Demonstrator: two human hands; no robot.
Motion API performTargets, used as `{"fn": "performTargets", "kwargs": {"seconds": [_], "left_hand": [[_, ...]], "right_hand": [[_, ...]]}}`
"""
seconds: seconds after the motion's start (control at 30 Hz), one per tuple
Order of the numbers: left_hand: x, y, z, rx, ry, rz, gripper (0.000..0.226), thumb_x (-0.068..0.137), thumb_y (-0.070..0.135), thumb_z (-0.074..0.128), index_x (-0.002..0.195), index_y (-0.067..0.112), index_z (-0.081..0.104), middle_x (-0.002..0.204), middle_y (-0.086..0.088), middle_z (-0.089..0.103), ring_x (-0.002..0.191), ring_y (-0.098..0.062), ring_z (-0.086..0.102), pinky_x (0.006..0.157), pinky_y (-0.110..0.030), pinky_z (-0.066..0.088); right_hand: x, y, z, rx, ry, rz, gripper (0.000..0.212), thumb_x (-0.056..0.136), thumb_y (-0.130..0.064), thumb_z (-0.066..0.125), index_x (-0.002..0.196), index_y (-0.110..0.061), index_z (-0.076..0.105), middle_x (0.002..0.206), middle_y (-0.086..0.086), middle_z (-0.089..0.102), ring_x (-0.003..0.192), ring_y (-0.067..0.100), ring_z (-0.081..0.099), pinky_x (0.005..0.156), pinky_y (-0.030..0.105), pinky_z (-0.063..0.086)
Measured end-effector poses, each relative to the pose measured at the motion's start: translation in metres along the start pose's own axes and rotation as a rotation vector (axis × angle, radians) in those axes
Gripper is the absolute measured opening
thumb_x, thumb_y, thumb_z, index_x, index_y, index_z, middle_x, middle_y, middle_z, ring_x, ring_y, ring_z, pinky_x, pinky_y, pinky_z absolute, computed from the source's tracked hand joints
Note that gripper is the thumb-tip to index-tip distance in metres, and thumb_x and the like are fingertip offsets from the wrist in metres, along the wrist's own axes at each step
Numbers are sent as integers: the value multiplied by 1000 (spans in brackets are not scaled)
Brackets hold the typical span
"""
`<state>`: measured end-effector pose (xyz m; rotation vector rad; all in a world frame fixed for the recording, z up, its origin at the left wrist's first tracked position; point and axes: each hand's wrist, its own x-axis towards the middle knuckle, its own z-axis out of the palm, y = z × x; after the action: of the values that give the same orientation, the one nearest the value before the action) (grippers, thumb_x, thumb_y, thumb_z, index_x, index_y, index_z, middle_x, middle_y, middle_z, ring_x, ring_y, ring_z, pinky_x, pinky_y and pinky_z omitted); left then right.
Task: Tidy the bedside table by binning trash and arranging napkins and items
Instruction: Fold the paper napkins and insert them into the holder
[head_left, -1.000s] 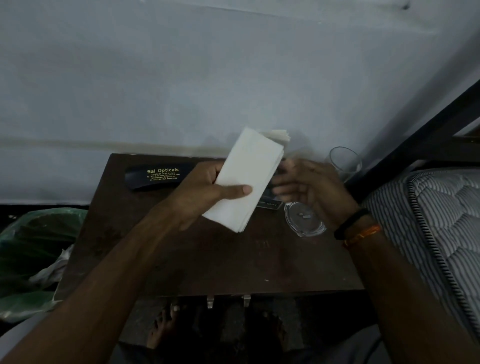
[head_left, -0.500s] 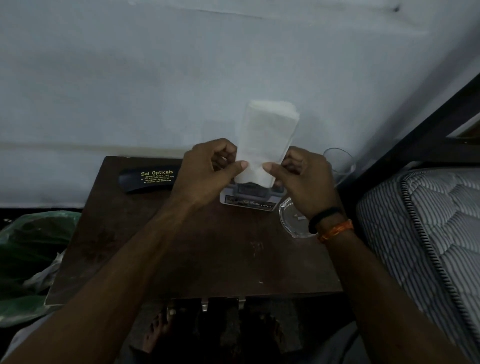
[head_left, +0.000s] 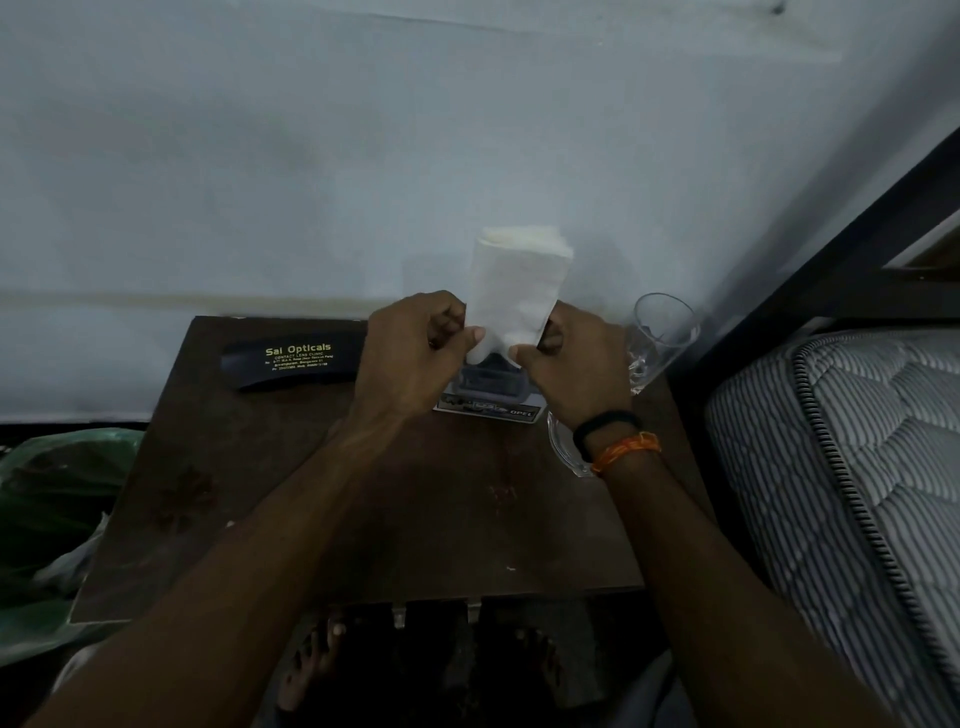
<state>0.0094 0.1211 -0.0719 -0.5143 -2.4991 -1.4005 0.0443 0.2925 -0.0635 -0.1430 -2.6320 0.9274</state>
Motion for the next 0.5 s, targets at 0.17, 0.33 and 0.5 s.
{"fn": "performTargets", "kwargs": {"seconds": [0.17,0.33,0.5], "left_hand": [[2,-5,8,29,31,2,18,84,25,74,75,11,67,69,-2,67,65,-15,62,63,-28,53],[2,-5,11,34,44,-10,14,84,25,74,81,11,72,75,0,72,69,-14,66,70,-36,58],[3,-5,14,37,55,-40,15,83,23,75,84,8,74,77,-3,73,71,-15,67,71,-36,58]], "right_hand": [[1,-1,8,-94,42,44,22,74,-24,77,93,-13,71,86,6,74,79,24,67,66,25,46],[3,-1,12,-89,31,80,26,76,-28,77,98,-15,72,89,5,75,81,23,68,70,25,47],[6,-1,14,-132,-4,67,21,78,-28,75,92,-13,71,87,6,74,80,26,68,70,34,56]]}}
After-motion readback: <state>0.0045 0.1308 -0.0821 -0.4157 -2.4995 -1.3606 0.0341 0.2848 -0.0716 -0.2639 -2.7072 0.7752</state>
